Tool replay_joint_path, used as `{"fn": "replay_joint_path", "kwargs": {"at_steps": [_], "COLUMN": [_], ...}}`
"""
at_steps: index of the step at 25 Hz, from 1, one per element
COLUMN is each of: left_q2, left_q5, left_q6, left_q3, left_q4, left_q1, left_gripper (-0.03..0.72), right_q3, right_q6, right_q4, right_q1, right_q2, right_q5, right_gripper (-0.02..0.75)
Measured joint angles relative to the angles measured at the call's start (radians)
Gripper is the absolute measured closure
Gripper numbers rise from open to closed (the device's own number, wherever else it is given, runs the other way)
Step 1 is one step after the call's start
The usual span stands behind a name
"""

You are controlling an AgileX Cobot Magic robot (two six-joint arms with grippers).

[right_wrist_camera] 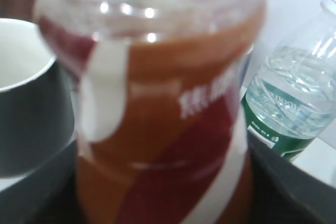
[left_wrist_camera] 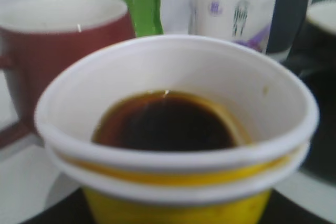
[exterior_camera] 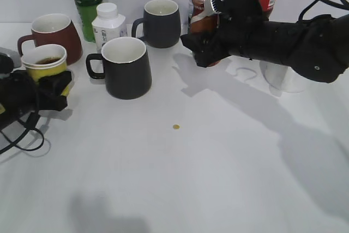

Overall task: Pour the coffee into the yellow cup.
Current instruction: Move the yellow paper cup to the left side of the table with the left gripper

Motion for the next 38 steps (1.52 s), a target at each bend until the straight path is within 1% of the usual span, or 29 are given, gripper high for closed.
{"fn": "replay_joint_path", "kwargs": {"at_steps": [6,17,19,23,25,28,32,38], "left_q2": [0.058,0.087,0.087,0.09,0.09,0.083,0.046,0.034], "left_q5": [-0.004,-0.03,-0.031,-0.025,-0.026,-0.026,-0.026,-0.028], "left_q6": [0.004,0.004,0.004,0.004,0.004,0.004,0.004,0.004], "left_q3": [-0.072,-0.077,-0.077,-0.077,-0.075,-0.053,-0.02,0.02], "left_q4": [0.011,0.039,0.043,0.048,0.048,0.048,0.048,0.048], "left_q1": [0.0,0.0,0.0,0.0,0.0,0.0,0.0,0.0], "left_gripper": [0.37,0.368,0.342,0.202,0.152,0.13,0.123,0.123], "right_q3": [0.0,0.0,0.0,0.0,0.0,0.0,0.0,0.0], "right_q6": [-0.002,-0.002,-0.002,-0.001,-0.001,0.012,0.04,0.046], "right_q4": [0.0,0.0,0.0,0.0,0.0,0.001,0.001,0.002], "right_q1": [0.0,0.0,0.0,0.0,0.0,0.0,0.0,0.0], "right_q2": [0.0,0.0,0.0,0.0,0.0,0.0,0.006,0.088], "right_q5": [0.001,0.002,0.002,0.001,0.001,0.001,-0.004,-0.077], "right_gripper": [0.238,0.238,0.238,0.238,0.238,0.238,0.238,0.238]}}
